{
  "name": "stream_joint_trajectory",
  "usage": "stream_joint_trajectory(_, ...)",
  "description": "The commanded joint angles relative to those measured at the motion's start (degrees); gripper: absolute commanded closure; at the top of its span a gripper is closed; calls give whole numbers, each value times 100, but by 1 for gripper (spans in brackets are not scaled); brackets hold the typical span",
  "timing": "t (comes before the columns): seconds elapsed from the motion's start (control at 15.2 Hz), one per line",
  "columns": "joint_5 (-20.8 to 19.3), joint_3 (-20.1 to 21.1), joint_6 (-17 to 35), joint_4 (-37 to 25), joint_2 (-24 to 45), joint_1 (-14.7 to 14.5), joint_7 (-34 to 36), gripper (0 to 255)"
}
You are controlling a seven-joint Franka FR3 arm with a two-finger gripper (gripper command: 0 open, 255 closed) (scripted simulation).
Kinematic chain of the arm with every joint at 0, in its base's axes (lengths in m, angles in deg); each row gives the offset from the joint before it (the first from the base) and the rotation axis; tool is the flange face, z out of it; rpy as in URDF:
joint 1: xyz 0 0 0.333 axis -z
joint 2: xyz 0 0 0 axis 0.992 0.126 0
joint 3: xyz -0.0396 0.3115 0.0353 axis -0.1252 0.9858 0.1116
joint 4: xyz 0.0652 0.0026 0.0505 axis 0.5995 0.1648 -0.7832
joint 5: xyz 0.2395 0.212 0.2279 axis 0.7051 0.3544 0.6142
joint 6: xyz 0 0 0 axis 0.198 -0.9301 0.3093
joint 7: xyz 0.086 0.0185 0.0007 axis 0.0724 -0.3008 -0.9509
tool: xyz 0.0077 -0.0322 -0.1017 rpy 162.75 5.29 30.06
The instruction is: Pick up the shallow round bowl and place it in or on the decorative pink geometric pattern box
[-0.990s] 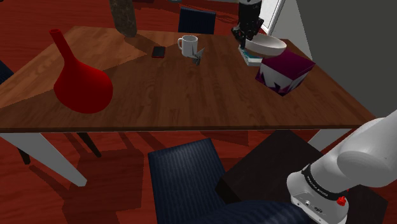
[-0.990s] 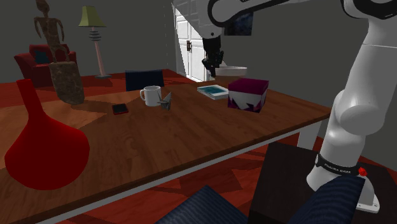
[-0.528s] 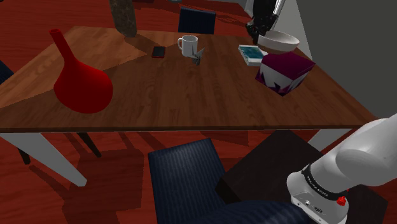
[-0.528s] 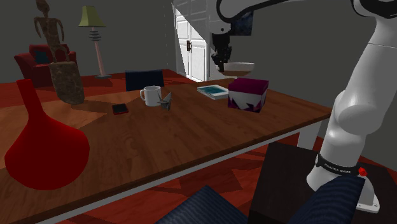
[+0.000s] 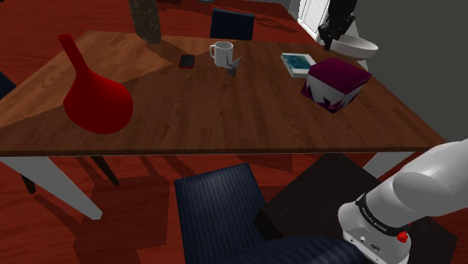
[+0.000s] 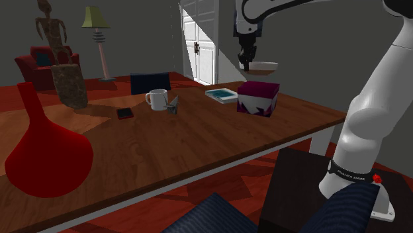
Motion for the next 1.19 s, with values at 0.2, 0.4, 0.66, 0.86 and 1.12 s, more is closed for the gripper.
stream_joint_trajectory(0.2, -90, -377, 213, 176, -126, 236, -553, 255)
stream_joint_trajectory(0.4, -111, -389, 435, 403, -125, 242, -499, 255)
stream_joint_trajectory(0.66, -142, -406, 732, 689, -107, 251, -426, 255)
stream_joint_trajectory(0.86, -167, -418, 955, 891, -80, 259, -371, 255)
stream_joint_trajectory(1.12, -203, -435, 1254, 1144, -26, 271, -297, 255)
